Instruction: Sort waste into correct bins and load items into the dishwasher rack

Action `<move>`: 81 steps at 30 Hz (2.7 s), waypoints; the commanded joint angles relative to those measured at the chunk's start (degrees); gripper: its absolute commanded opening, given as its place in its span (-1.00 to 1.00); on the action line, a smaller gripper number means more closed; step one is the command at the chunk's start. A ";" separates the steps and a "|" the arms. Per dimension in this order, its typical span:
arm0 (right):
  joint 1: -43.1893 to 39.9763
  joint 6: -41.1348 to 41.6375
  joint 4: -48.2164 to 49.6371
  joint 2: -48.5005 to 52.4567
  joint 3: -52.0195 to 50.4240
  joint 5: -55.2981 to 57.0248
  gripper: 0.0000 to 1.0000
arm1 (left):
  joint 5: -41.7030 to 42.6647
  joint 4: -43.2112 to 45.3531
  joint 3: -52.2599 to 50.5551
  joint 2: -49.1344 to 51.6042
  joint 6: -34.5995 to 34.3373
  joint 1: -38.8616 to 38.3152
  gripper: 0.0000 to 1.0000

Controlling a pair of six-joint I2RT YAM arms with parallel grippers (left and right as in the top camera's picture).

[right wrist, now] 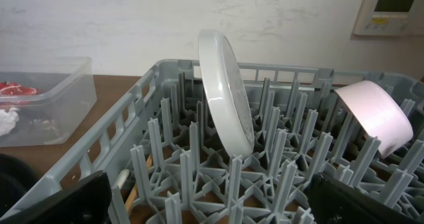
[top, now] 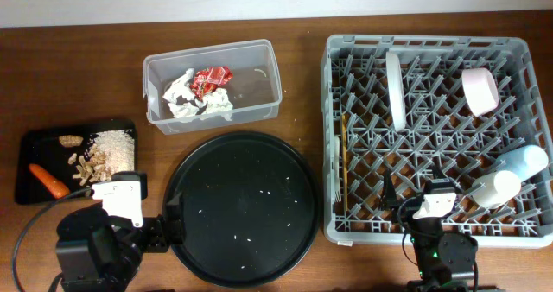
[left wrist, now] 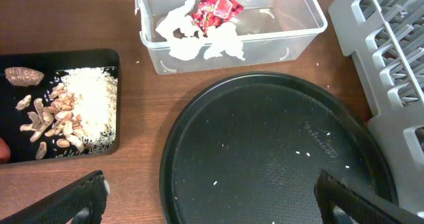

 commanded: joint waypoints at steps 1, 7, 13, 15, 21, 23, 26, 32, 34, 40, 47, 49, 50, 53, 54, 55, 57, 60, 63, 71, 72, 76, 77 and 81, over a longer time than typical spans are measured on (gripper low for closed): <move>0.33 -0.35 -0.33 -0.37 -0.26 0.48 0.97 | 0.02 0.11 -0.11 -0.22 0.28 0.13 0.99; 0.33 -0.35 -0.33 -0.37 -0.26 0.50 0.97 | 0.00 0.09 -0.11 -0.22 0.28 0.13 0.99; 0.33 -0.35 -0.33 -0.37 -0.26 0.48 0.97 | -1.05 1.31 -3.76 -2.34 0.92 -0.09 0.99; 0.33 -0.35 -0.33 -0.37 -0.26 0.50 0.97 | -3.30 7.78 -10.62 -6.51 0.94 -1.51 0.99; 0.33 -0.35 -0.33 -0.37 -0.26 0.50 0.97 | -4.04 34.86 -35.47 -22.75 0.90 -3.41 0.99; 0.33 -0.35 -0.33 -0.37 -0.26 0.50 0.97 | -4.04 42.51 -40.59 -25.81 0.92 -3.41 0.99; 0.33 -0.35 -0.33 -0.37 -0.26 0.50 0.97 | -4.76 58.01 -49.18 -29.14 1.03 -3.41 0.99; 0.33 -0.35 -0.33 -0.37 -0.26 0.50 0.97 | -6.43 54.66 -51.76 -30.95 5.68 -4.11 0.99; 0.33 -0.35 -0.33 -0.37 -0.26 0.48 0.97 | -6.43 54.64 -51.76 -30.93 5.68 -4.11 0.99; 0.33 -0.35 -0.33 -0.37 -0.26 0.48 0.97 | -6.40 54.64 -51.76 -30.88 5.68 -4.11 0.99; 0.33 -0.35 -0.33 -0.37 -0.26 0.48 0.97 | -6.43 54.64 -51.76 -30.88 5.68 -4.11 0.99; 0.33 -0.35 -0.33 -0.37 -0.26 0.50 0.97 | -6.40 54.64 -51.76 -30.88 5.68 -4.11 0.99; 0.33 -0.35 -0.33 -0.37 -0.26 0.48 0.97 | -6.43 54.64 -51.76 -30.88 5.68 -4.11 0.99; 0.33 -0.35 -0.33 -0.37 -0.26 0.50 0.97 | -6.43 54.64 -51.76 -30.88 5.68 -4.11 0.99; 0.33 -0.35 -0.33 -0.37 -0.26 0.50 0.97 | -6.43 54.64 -51.76 -30.88 5.68 -4.11 0.99; 0.33 -0.35 -0.33 -0.37 -0.26 0.48 0.97 | -6.40 54.64 -51.76 -30.88 5.68 -4.11 0.99; 0.33 -0.35 -0.33 -0.37 -0.26 0.48 0.97 | -6.43 54.64 -51.76 -30.88 5.68 -4.11 0.99; 0.33 -0.35 -0.33 -0.37 -0.26 0.48 0.97 | -6.43 54.62 -51.76 -30.88 5.68 -4.11 0.99; 0.33 -0.35 -0.33 -0.37 -0.26 0.50 0.97 | -6.43 54.64 -51.76 -30.88 5.68 -4.11 0.99; 0.33 -0.35 -0.33 -0.37 -0.26 0.48 0.97 | -6.43 54.64 -51.76 -30.88 5.68 -4.11 0.99; 0.33 -0.35 -0.33 -0.37 -0.26 0.48 0.97 | -6.43 54.64 -51.76 -30.88 5.68 -4.11 0.99; 0.33 -0.35 -0.33 -0.37 -0.26 0.48 0.97 | -6.43 54.62 -51.76 -30.88 5.68 -4.11 0.99; 0.33 -0.35 -0.33 -0.37 -0.26 0.50 0.97 | -6.43 54.62 -51.76 -30.88 5.68 -4.11 0.99; 0.33 -0.35 -0.33 -0.37 -0.26 0.50 0.97 | -6.40 54.64 -51.76 -30.88 5.68 -4.11 0.99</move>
